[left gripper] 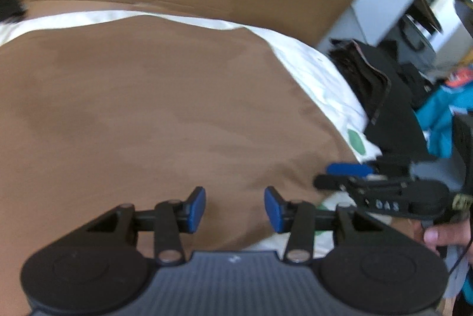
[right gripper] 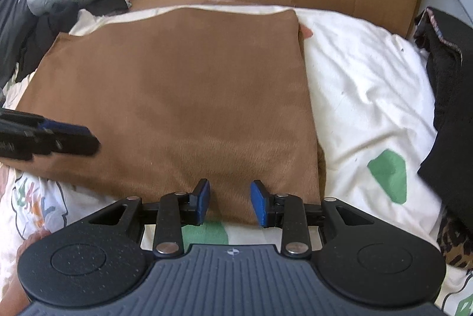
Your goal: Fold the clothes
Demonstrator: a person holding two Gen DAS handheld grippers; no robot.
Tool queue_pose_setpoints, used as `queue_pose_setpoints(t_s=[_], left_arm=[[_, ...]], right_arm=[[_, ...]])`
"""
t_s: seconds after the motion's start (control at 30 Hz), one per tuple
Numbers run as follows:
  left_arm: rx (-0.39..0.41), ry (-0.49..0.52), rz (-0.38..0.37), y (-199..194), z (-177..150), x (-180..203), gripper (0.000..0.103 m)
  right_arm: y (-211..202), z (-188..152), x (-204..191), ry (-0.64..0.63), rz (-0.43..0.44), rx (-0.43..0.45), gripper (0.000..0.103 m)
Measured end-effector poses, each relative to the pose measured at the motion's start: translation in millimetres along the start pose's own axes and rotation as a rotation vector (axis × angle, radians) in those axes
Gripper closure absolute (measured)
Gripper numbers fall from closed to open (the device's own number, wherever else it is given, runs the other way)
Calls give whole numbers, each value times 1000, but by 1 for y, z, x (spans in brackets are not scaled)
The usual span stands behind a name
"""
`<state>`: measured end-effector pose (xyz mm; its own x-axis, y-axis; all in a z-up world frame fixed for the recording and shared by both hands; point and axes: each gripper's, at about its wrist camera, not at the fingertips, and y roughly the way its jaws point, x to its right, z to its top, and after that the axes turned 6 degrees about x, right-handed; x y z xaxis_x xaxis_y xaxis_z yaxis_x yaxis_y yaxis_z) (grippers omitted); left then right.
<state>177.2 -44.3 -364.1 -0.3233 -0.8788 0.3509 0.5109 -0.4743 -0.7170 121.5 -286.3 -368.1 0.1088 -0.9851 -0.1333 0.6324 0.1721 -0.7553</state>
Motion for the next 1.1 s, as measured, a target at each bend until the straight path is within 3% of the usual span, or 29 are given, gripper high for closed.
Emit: queue_pose_setpoints(t_s=[0.03, 0.1, 0.17, 0.3, 0.6, 0.63, 0.7, 0.83, 0.97, 1.1], left_arm=[[-11, 19, -20, 4, -1, 3, 58], [-35, 56, -60, 11, -2, 9, 71], [-59, 73, -74, 17, -3, 11, 77], [-95, 100, -71, 27, -6, 13, 77], [-78, 100, -76, 36, 2, 19, 78], [-73, 103, -91, 37, 6, 19, 80], [-69, 119, -132, 42, 12, 23, 93], [-62, 156, -204, 55, 23, 36, 95], [-95, 213, -189, 70, 21, 43, 99], [-110, 206, -183, 77, 16, 38, 101]], right_arm=[[0, 2, 1, -3, 0, 7, 64], [2, 5, 4, -9, 3, 19, 62], [5, 10, 5, -25, 20, 29, 62], [15, 14, 5, -63, 32, 28, 62], [27, 19, 10, -56, -28, 35, 63], [25, 17, 9, -59, -34, 34, 62], [21, 14, 11, -58, -41, 31, 62], [11, 5, 17, -21, -29, 17, 62], [4, -4, 18, -26, -31, 0, 62], [1, -11, 20, -35, -52, -21, 64]])
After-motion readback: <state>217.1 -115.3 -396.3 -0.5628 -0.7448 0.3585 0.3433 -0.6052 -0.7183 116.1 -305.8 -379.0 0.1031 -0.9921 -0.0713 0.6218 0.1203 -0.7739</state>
